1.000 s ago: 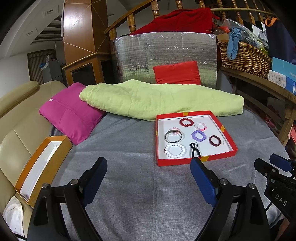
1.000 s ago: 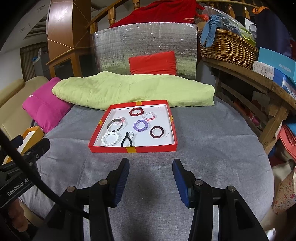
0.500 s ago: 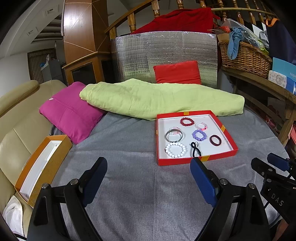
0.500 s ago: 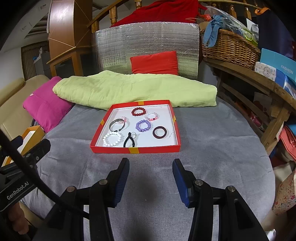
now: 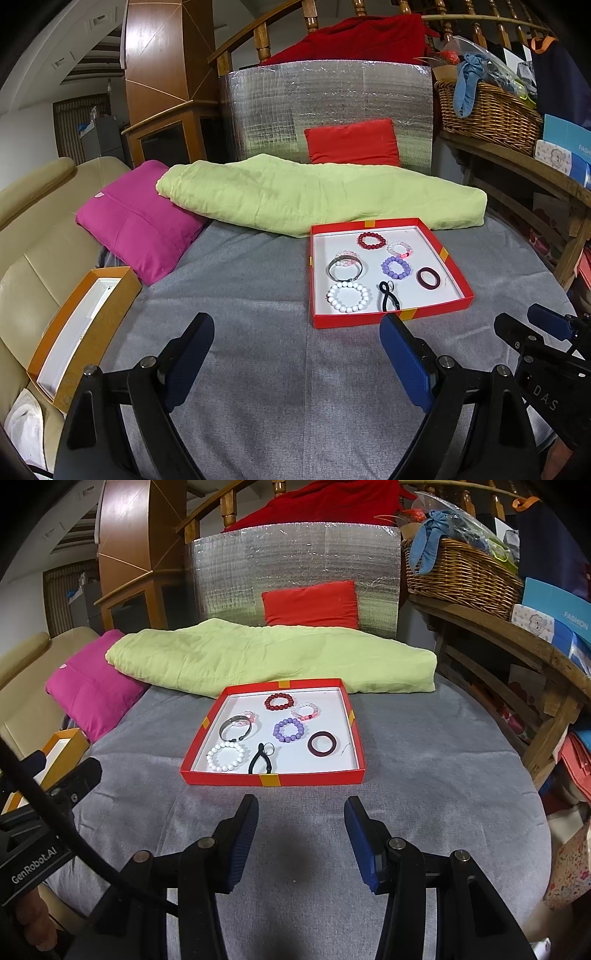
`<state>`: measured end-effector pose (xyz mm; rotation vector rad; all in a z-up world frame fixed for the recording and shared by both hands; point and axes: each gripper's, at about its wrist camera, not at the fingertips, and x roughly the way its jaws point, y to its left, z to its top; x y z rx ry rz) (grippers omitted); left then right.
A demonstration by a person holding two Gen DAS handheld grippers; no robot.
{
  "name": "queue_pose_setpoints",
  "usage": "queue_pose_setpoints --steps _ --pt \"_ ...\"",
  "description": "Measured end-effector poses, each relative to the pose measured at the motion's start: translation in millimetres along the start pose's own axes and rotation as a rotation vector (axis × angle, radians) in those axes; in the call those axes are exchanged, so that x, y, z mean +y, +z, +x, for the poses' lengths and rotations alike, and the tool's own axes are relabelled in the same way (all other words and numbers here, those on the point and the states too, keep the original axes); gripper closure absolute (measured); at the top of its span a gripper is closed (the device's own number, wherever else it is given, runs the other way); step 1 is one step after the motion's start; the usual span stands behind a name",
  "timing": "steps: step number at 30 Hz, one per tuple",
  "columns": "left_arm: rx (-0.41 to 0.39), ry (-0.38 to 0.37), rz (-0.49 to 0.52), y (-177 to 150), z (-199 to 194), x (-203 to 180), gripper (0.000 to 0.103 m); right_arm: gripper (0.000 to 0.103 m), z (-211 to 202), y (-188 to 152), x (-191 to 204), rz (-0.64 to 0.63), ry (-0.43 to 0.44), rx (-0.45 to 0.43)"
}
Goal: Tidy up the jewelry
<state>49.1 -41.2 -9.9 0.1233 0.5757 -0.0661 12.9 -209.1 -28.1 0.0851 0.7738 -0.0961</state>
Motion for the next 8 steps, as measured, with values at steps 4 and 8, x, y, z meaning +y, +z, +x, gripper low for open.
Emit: queue_pose_setpoints --steps 4,8 --pt "-0.001 -0.001 0.002 0.0 0.3 -1.2 0.012 0.051 1.7 0.0 -1.0 0.002 0.0 0.0" --pt "0.008 -0.025 -0.03 -0.2 9.4 5.7 0.012 0.051 6.4 0.9 -4.1 0.006 0.002 0.008"
